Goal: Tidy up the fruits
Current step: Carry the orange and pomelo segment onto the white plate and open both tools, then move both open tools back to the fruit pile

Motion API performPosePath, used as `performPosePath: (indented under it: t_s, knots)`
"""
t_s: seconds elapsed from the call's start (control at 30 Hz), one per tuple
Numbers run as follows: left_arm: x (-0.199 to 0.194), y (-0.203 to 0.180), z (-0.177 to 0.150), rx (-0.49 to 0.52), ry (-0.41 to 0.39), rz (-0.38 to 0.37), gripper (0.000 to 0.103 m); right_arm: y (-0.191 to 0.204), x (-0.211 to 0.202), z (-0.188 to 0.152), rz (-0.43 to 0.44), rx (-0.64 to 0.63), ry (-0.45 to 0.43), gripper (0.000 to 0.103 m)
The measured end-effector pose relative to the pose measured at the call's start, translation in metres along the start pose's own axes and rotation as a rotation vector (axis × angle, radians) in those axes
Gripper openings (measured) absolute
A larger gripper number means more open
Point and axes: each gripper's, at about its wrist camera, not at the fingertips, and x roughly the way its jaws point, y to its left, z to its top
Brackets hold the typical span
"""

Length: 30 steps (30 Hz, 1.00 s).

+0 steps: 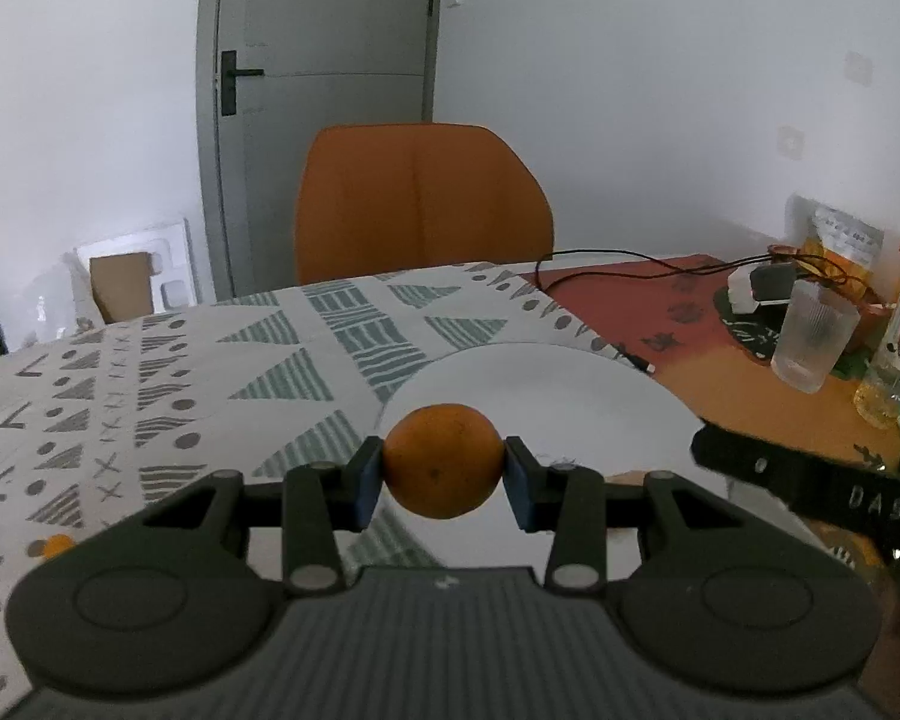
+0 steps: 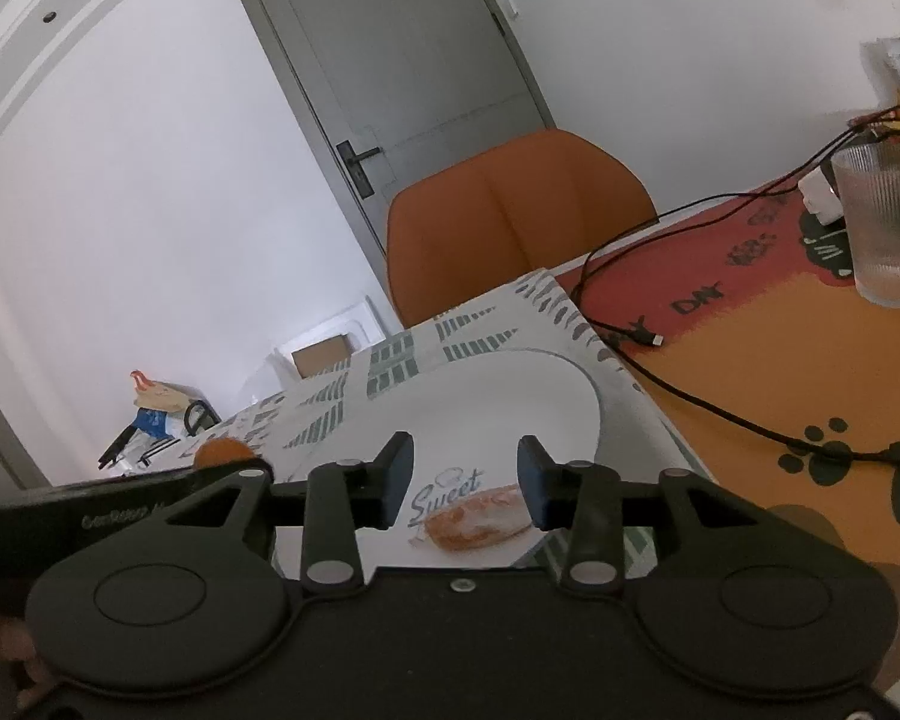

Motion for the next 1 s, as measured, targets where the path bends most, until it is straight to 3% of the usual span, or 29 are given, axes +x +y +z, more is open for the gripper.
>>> performPosePath:
  t_s: [0.13, 0.2, 0.37, 0.43, 0.5, 0.6, 0.77, 1.0]
  knots:
    - [0.006, -0.008, 0.002, -0.001, 0.015, -0.02, 0.041, -0.002, 0.0, 0.001, 0.001, 0.004, 0.003, 0.044]
    - [0.006, -0.009, 0.002, 0.002, 0.009, -0.024, 0.045, -0.004, -0.001, 0.001, -0.009, 0.009, 0.003, 0.051]
    - [0.002, 0.002, 0.0, -0.026, 0.029, 0.014, 0.051, -0.003, -0.003, 0.0, -0.01, 0.01, 0.005, 0.061]
    - [-0.003, 0.01, -0.001, -0.042, 0.028, 0.027, 0.058, -0.001, -0.004, 0.0, -0.013, 0.0, -0.004, 0.069]
    - [-0.01, 0.018, -0.003, -0.05, 0.019, 0.058, 0.069, 0.003, -0.006, 0.0, -0.021, -0.009, -0.014, 0.086]
    - [-0.02, 0.03, -0.006, -0.067, 0.001, 0.1, 0.08, 0.011, -0.005, -0.002, -0.018, -0.029, -0.014, 0.095]
    - [-0.034, 0.048, -0.01, -0.1, 0.002, 0.149, 0.084, 0.026, -0.002, -0.007, 0.002, -0.064, -0.003, 0.103]
    - [-0.055, 0.071, -0.019, -0.129, -0.009, 0.2, 0.088, 0.043, 0.002, -0.013, 0.017, -0.115, 0.015, 0.103]
